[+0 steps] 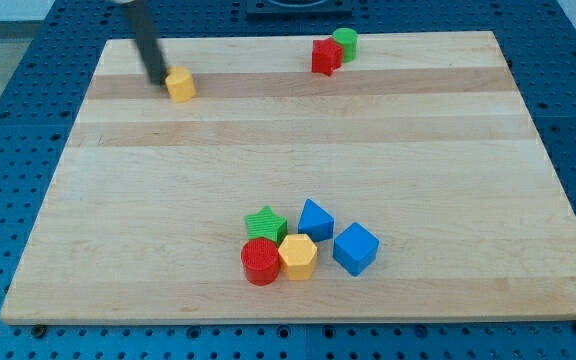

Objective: Move yellow hexagon towards red star

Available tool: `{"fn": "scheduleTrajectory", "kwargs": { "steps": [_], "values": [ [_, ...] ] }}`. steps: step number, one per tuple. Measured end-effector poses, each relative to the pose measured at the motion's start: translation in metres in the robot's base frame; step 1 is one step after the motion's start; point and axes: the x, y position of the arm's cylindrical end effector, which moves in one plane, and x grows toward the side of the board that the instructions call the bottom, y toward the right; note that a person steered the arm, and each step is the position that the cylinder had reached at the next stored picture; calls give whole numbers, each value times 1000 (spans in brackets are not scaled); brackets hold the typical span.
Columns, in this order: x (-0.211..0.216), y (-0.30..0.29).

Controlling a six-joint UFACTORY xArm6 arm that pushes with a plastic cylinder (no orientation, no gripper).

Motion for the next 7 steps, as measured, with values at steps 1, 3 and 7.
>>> {"fn": "scheduleTrajectory", "kwargs": {
  "steps": [1,3,7],
  "values": [
    [-4,-5],
    [61,-35],
    [26,-8]
  ]
}}
